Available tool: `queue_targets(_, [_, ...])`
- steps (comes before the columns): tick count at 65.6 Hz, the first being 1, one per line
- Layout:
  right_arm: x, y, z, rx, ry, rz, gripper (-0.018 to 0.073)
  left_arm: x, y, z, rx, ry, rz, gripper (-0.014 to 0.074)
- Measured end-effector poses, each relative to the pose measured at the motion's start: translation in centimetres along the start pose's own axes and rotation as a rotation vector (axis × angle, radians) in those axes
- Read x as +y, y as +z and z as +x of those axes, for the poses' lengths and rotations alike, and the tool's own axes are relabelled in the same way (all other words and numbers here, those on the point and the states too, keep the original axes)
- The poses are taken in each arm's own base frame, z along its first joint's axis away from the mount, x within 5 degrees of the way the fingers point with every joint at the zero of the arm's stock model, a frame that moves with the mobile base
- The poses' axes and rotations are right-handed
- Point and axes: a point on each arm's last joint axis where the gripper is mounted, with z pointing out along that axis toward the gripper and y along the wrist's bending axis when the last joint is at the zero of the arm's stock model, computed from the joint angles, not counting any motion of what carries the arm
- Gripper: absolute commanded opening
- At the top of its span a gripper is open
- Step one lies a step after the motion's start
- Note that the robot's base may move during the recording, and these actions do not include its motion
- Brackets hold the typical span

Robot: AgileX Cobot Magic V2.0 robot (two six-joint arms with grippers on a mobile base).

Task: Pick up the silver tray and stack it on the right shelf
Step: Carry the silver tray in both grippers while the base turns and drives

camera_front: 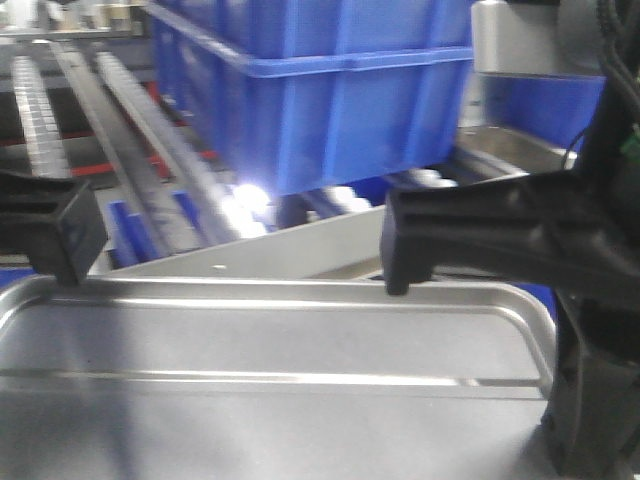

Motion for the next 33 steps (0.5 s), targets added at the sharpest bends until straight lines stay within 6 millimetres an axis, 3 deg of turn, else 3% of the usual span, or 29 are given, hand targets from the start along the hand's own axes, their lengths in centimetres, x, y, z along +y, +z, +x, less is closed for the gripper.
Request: queue_targets(33, [-0.02, 0.0, 0.0, 0.001, 0.0, 0.002, 0.0059, 0.0, 0.0, 0.0, 0.001, -0.002, 0.0, -0.0092])
